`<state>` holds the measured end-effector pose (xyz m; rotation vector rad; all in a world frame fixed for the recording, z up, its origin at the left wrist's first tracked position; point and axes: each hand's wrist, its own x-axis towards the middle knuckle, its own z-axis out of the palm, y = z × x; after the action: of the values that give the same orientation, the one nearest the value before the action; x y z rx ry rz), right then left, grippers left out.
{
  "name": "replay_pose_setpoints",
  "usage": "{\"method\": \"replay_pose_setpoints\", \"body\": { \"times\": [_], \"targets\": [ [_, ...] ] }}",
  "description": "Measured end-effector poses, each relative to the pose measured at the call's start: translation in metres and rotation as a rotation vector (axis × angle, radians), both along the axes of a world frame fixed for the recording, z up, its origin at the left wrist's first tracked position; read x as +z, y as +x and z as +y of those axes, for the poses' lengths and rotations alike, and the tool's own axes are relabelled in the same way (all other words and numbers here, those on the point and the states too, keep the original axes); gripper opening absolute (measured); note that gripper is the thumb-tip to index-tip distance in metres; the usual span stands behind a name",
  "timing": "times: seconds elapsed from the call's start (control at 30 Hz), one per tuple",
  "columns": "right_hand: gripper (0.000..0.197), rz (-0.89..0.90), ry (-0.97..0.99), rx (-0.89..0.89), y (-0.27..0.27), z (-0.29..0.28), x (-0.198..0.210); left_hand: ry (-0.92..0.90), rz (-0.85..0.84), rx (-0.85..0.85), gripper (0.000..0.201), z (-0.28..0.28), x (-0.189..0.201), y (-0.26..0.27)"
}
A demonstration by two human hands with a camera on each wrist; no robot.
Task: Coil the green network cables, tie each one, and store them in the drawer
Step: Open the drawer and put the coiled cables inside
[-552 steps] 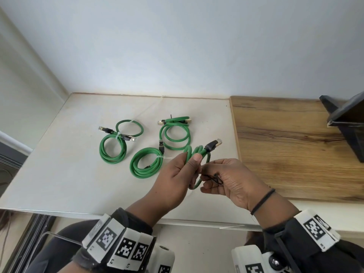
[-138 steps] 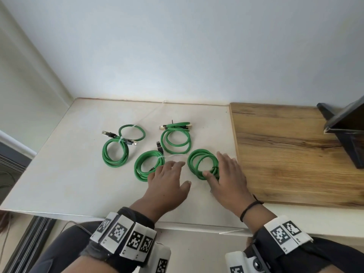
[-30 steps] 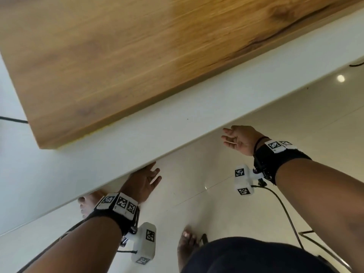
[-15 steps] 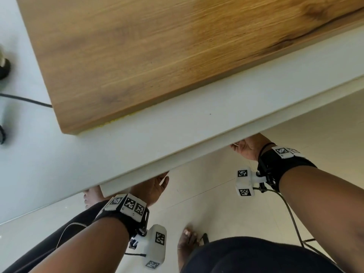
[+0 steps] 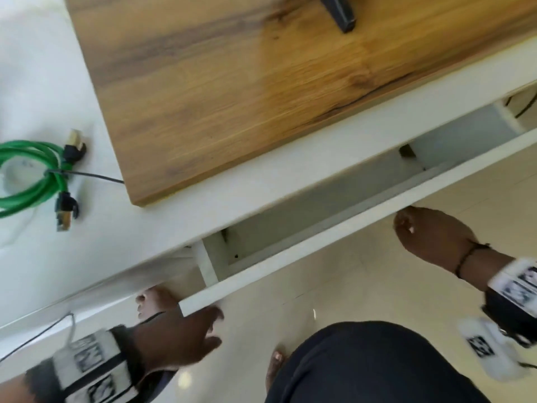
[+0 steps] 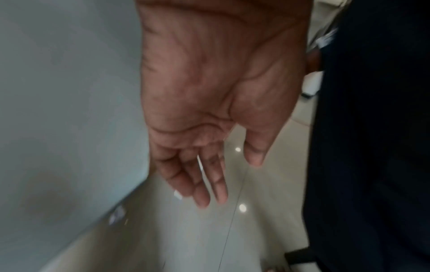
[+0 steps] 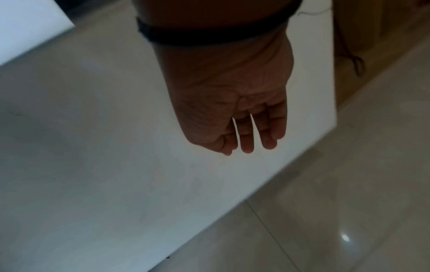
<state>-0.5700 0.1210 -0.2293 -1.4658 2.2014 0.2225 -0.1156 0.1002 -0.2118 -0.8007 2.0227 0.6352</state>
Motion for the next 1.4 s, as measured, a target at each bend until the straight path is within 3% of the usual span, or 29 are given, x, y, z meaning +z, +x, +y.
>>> {"method": "replay_pose_setpoints", "body": {
  "times": [0.1,0.17,0.23,0.33,0.47,0.6,0.7,0.93,1.1,1.4],
  "targets": [
    [0.008,0.036,-0.353,0.093,-0.004,0.022,0.059,0.008,0.121,0.084,0.035,0.002,0.072,-0.055],
    [0.015,0.012,-0.563,0.193,-0.010,0.027,0.082,0.056,0.234,0.194,0.030,0.004,0.115,-0.073],
    [0.028,0.002,-0.626,0.356,-0.022,0.022,0.092,0.006,0.334,0.231,0.028,0.003,0.139,-0.087],
    [0.037,0.037,-0.585,0.386,-0.031,0.005,0.094,-0.215,0.450,0.171,0.053,-0.005,0.147,-0.103],
    [0.038,0.090,-0.417,0.328,-0.031,-0.010,0.087,-0.292,0.380,0.224,0.032,-0.021,0.119,-0.114],
    [0.043,0.042,-0.189,0.273,-0.035,-0.013,0.099,-0.214,0.364,0.487,0.015,-0.027,0.110,-0.119],
    [0.044,0.054,-0.082,0.297,-0.040,-0.012,0.109,-0.151,0.374,0.554,0.010,-0.024,0.110,-0.120],
    [0.037,0.073,0.138,0.347,-0.039,0.006,0.126,-0.025,0.275,0.508,0.014,-0.002,0.107,-0.125],
    [0.034,-0.110,0.309,0.310,-0.044,0.040,0.126,-0.063,0.201,0.258,0.020,0.023,0.108,-0.134],
    [0.019,-0.103,0.305,0.313,-0.055,0.074,0.120,-0.048,0.193,0.176,0.018,0.052,0.102,-0.138]
  ]
}}
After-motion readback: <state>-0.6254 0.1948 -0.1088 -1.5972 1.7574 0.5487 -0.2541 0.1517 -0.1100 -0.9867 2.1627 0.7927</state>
